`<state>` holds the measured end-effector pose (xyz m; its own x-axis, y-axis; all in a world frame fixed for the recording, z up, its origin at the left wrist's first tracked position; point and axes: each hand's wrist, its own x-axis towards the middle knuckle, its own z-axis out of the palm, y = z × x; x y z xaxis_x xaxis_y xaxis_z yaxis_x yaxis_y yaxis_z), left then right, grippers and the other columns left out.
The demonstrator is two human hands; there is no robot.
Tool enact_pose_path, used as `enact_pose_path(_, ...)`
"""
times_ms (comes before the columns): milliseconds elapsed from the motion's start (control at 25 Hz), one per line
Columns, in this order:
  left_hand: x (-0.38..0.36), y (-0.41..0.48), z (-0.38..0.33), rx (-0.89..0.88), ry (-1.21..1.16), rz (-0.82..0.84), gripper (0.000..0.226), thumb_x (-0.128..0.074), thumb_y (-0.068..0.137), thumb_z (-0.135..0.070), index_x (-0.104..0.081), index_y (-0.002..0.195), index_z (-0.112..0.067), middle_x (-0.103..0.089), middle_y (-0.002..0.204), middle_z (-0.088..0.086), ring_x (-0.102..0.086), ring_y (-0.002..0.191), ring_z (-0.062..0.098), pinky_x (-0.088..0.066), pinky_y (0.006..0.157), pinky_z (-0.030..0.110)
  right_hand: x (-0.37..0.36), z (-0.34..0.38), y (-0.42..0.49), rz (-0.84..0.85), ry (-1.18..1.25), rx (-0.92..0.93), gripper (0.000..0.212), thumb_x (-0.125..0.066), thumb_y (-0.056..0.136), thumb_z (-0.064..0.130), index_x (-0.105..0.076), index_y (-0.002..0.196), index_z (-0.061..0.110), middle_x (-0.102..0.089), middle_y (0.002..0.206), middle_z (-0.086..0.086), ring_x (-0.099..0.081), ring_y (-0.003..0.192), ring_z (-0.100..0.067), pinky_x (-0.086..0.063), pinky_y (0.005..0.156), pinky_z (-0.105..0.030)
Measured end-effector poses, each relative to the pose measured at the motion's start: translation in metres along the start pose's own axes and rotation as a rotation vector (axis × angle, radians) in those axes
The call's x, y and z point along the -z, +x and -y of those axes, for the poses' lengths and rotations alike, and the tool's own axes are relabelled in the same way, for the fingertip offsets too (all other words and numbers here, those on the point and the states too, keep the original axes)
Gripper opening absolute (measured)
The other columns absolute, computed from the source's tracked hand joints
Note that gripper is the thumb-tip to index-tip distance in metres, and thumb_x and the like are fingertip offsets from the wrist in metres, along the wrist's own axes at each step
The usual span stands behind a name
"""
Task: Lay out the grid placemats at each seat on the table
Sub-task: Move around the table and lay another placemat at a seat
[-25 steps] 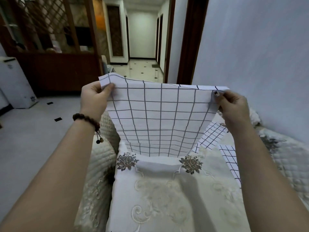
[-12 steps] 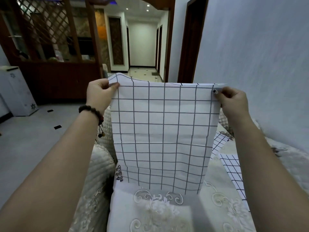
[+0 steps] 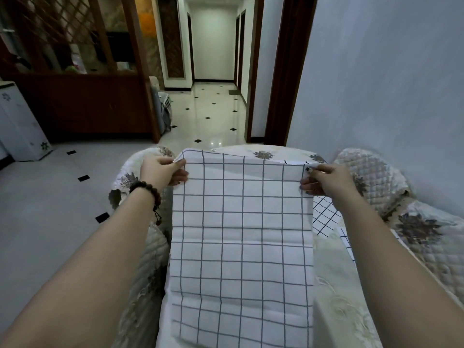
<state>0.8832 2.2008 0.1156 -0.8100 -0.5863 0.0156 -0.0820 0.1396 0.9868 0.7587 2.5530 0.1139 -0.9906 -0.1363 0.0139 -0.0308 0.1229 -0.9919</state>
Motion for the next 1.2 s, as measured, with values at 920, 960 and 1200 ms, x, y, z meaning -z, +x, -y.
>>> enact_pose_path(920, -0.008, -0.036, 0.233, 0.462, 0.187, -0.003, 0.015, -0.074, 0.075, -0.002, -0.069, 0.081, -0.015, -0.069, 0.105, 0.017, -0.061, 0.087, 0.023, -0.050, 0.090, 0.039, -0.028, -0.240, -0.054, -0.021, -0.064, -0.533, 0.020, -0.069, 0.077, 0.000, -0.067, 0.091, 0.014, -0.066, 0.097, -0.016, -0.064, 0.074, -0.026, -0.053, 0.062, -0.030)
enact_pose_path(960, -0.009, -0.039, 0.239, 0.476, 0.215, -0.032, 0.018, -0.074, 0.075, -0.002, -0.068, 0.089, -0.012, -0.067, 0.107, 0.017, -0.060, 0.088, 0.023, -0.049, 0.091, 0.039, -0.031, -0.247, -0.060, -0.046, -0.089, -0.553, 0.023, -0.072, 0.076, 0.002, -0.064, 0.094, 0.014, -0.066, 0.096, -0.014, -0.064, 0.077, -0.027, -0.052, 0.063, -0.031)
enact_pose_path(1200, -0.002, -0.066, 0.264, 0.548, 0.405, -0.015, 0.027, -0.078, 0.072, -0.008, -0.069, 0.097, 0.000, -0.069, 0.101, 0.017, -0.062, 0.087, 0.025, -0.047, 0.082, 0.030, -0.038, -0.271, -0.091, -0.071, -0.398, -0.559, 0.019, -0.078, 0.072, 0.014, -0.059, 0.074, 0.013, -0.061, 0.073, -0.008, -0.057, 0.072, -0.024, -0.043, 0.064, -0.029)
